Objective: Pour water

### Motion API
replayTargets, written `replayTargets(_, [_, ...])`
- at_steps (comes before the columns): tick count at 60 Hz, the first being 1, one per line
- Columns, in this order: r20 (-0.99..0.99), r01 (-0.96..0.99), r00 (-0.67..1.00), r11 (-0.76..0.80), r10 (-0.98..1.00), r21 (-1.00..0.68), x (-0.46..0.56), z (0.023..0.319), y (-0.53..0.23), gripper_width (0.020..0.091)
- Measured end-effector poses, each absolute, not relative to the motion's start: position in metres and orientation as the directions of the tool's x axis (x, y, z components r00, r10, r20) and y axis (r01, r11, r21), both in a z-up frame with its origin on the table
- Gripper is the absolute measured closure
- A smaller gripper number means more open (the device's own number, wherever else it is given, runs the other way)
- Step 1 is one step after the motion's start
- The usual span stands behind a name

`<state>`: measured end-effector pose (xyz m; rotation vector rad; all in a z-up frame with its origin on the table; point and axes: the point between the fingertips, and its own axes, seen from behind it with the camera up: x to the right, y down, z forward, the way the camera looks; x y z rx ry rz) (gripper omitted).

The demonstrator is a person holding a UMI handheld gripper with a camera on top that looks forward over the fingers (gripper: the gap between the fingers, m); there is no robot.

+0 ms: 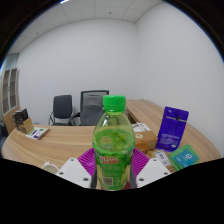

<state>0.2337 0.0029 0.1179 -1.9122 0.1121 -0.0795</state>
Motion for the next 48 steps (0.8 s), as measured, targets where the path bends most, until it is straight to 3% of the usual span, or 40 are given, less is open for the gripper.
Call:
replayTargets(11, [-0.005,-0.037,0.996,-0.367,-0.087,-0.929,0.235,0.065,0.005,0.0653])
replayTargets(30, [-0.002,-0.029,0.997,-0.331,-0.081,-0.943,0.231,0.065,-0.001,0.0506])
replayTargets(40, [0.024,-0.01,0.997,-0.426,-0.075,-0.904,0.229,0.049,-0.019,0.0324])
replayTargets(48, [0.006,-0.036,0.996,-0.462,-0.09,-0.886,0.218,0.059,-0.057,0.0321])
